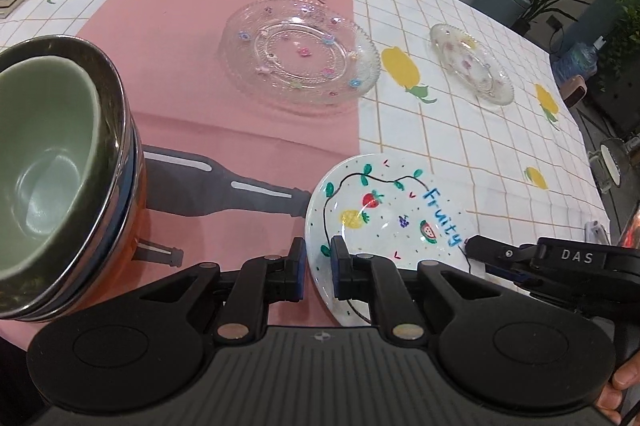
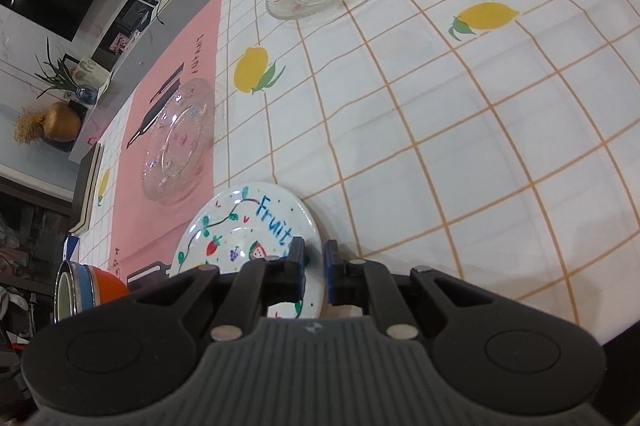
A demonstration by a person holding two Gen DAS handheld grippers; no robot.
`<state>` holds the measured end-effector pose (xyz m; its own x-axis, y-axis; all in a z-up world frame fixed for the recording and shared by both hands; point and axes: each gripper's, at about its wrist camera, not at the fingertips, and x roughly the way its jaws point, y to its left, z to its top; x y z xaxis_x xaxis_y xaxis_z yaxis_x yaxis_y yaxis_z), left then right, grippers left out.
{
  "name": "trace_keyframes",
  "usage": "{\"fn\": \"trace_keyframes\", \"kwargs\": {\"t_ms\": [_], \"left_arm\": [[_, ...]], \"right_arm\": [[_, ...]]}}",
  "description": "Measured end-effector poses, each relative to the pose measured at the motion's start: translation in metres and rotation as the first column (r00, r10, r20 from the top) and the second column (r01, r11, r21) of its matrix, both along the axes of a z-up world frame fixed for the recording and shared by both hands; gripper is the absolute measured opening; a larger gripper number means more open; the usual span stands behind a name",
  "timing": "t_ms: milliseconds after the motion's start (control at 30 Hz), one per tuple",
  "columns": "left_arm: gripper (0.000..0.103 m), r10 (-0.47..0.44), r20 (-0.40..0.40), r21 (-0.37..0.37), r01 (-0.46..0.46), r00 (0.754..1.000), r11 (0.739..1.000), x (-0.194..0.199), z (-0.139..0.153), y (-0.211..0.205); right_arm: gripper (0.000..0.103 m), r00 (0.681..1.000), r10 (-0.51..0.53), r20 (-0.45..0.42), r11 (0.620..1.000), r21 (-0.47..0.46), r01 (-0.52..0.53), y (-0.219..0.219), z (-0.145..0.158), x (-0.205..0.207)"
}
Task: Organize plates and bowls
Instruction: 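Lift the Fruity plate and carry it beside the bowl stack, then lower the Fruity plate onto the table and open both grippers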
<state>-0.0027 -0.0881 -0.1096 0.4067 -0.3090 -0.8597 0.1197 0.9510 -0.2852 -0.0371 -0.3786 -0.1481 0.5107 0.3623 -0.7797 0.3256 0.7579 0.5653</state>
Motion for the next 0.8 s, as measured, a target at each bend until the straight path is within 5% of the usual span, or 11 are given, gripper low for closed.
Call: {"fn": "trace_keyframes", "kwargs": {"t_ms": [800], "left_arm": [[0.018,0.02,0.031,0.091,-0.023,0.999,0.996,0.006,-0.004,0.0]], "right_arm": [[0.013,0.998,0.048,0.033,0.996,-0.073,-0.046,0.023,0.004,0.008]]}}
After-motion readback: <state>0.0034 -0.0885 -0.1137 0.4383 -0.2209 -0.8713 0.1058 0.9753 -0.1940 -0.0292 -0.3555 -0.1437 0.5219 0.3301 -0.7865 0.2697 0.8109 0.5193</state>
